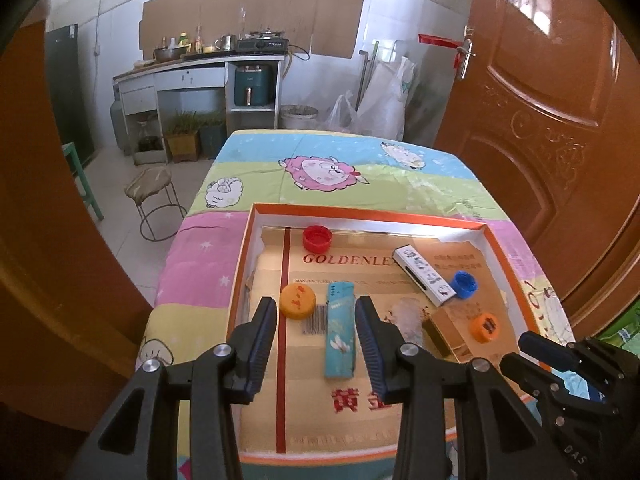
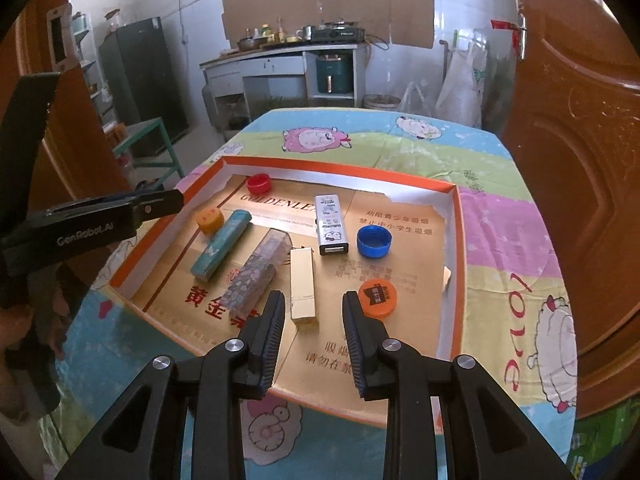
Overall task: Organize rigid objects
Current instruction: 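Open the right tool on the gold box while the left tool releases the yellow cap in the lid, then withdraw both open tools from the lid back over the table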
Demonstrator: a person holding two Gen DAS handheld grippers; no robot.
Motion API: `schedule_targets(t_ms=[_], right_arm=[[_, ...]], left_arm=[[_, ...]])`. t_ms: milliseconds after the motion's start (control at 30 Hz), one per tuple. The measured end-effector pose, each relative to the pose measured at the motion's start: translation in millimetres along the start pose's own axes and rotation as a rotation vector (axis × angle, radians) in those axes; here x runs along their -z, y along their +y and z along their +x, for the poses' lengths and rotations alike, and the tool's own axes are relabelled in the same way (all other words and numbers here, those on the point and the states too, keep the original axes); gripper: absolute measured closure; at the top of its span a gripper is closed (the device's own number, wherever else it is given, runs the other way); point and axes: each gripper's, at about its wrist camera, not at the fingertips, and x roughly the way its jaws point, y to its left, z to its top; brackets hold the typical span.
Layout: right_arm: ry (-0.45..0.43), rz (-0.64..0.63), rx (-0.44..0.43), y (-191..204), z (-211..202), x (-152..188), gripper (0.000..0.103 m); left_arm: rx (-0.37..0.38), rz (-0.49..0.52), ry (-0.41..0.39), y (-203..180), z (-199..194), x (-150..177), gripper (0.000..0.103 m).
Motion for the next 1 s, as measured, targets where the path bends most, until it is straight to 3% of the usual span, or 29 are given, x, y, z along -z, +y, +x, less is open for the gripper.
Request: schedule_targets(t_ms=[1000], right_arm=[[-0.054, -0.021, 0.031, 37, -74, 33, 0.073]], left_arm=[[0.03, 0.01, -0.058, -9, -84, 45, 0.062]])
